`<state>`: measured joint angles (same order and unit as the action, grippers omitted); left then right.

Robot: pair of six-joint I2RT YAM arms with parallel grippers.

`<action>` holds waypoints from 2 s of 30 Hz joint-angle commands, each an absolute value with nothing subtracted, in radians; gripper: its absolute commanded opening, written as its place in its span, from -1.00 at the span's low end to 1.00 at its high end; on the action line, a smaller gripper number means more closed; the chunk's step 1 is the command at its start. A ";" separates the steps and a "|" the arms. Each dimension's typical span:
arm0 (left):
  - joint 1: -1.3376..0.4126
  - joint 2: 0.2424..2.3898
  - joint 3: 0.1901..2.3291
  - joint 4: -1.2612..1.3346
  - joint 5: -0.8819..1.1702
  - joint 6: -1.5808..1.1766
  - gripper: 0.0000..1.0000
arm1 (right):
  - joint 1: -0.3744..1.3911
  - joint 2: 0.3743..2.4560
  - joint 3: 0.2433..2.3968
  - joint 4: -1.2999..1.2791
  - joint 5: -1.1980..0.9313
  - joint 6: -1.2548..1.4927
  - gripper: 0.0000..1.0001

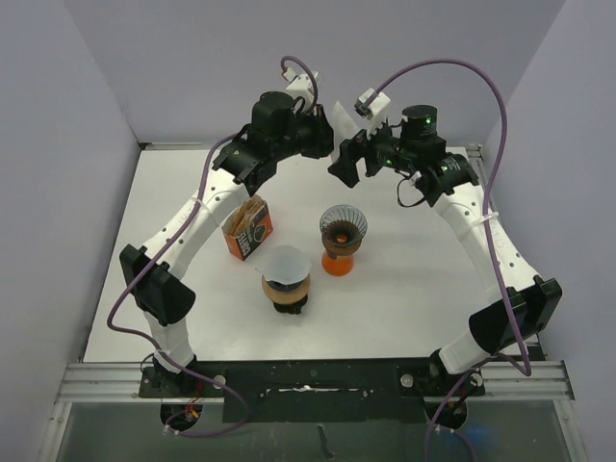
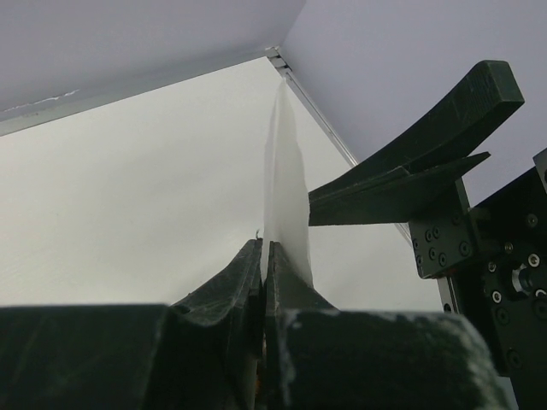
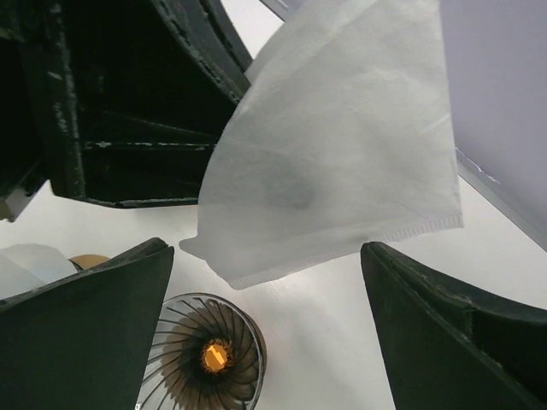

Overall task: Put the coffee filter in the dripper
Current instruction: Place the coffee filter in the coffee dripper.

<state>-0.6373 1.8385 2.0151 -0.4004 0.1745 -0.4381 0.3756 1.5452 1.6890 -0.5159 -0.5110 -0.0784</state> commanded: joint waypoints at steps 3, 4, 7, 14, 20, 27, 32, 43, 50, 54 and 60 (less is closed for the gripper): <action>-0.649 1.819 2.045 -0.365 0.141 -0.456 -1.00 | 0.378 1.524 1.735 -0.483 -0.417 -0.081 0.86; -0.650 1.818 2.044 -0.364 0.141 -0.455 -1.00 | 0.376 1.521 1.735 -0.483 -0.417 -0.081 0.84; -0.651 1.816 2.040 -0.362 0.136 -0.453 -1.00 | 0.365 1.512 1.736 -0.483 -0.416 -0.075 0.79; -0.655 1.811 2.028 -0.359 0.126 -0.441 -1.00 | 0.321 1.501 1.730 -0.469 -0.493 -0.028 0.75; -0.661 1.808 2.023 -0.357 0.124 -0.434 -1.00 | 0.278 1.491 1.715 -0.448 -0.555 0.025 0.75; -0.670 1.815 2.033 -0.359 0.114 -0.432 -1.00 | 0.276 1.487 1.709 -0.442 -0.608 0.021 0.75; -0.673 1.822 2.044 -0.366 0.098 -0.443 -1.00 | 0.277 1.476 1.681 -0.426 -0.671 0.019 0.77; -0.689 1.830 2.051 -0.371 0.083 -0.452 -1.00 | 0.282 1.484 1.714 -0.438 -0.594 0.017 0.70; -0.697 1.840 2.065 -0.380 0.065 -0.455 -1.00 | 0.290 1.473 1.702 -0.440 -0.616 0.004 0.73; -0.699 1.841 2.065 -0.380 0.057 -0.455 -1.00 | 0.290 1.467 1.695 -0.439 -0.630 0.006 0.77; -0.706 1.838 2.065 -0.382 0.048 -0.451 -1.00 | 0.301 1.484 1.708 -0.442 -0.596 0.012 0.75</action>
